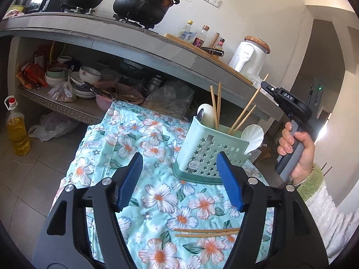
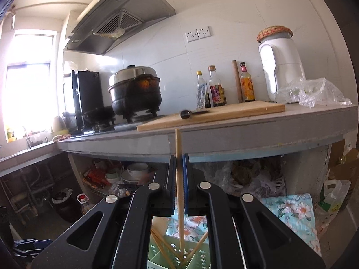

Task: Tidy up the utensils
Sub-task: 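Lower the chopstick into the caddy and open the right tool, then move both open tools down toward the last two chopsticks on the quilt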

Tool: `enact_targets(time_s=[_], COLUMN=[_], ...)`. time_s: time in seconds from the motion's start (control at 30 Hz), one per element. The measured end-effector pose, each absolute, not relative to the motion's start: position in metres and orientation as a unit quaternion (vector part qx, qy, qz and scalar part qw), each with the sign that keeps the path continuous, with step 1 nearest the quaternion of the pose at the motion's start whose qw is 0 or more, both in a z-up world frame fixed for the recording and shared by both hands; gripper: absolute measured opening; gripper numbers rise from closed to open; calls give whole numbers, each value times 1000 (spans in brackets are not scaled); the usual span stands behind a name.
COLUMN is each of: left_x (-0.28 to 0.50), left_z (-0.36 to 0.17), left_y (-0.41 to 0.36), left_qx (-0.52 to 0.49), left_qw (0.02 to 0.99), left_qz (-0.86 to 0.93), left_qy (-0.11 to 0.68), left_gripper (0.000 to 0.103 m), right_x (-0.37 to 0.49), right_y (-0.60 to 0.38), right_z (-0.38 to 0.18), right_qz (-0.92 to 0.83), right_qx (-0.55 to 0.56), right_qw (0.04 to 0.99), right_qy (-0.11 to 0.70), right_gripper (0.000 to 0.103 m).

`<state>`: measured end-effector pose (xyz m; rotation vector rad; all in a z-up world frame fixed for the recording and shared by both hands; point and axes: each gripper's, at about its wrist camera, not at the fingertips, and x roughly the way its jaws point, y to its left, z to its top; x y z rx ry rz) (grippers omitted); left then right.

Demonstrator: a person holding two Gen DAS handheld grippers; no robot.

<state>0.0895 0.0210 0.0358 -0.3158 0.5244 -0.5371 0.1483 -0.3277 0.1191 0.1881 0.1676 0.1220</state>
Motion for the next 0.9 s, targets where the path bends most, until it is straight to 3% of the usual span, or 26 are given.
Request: enact_targets(time_s=[0.27, 0.33, 0.5, 0.7, 0.9], left_x=[83, 83, 81, 79, 81], left_z=[25, 23, 21, 19, 12], left_y=[22, 21, 16, 11, 4], left_qx=[-136, -136, -132, -124, -115], left_qw=[918, 917, 916, 914, 910], left_qz=[-263, -264, -266, -268, -268], left_qy=[264, 267, 270, 277, 294], left_gripper=[67, 68, 69, 70, 70], right_x=[139, 130, 92, 39, 12], right_y=[-332, -335, -343, -350, -335], right_z=[96, 101, 114, 107, 61], right_qz=[55, 46, 33, 42, 56], right_qx=[103, 103, 107, 141, 180], right_qw=[985, 986, 990, 986, 970], right_qy=[127, 119, 84, 78, 152], right_gripper=[9, 32, 46, 48, 48])
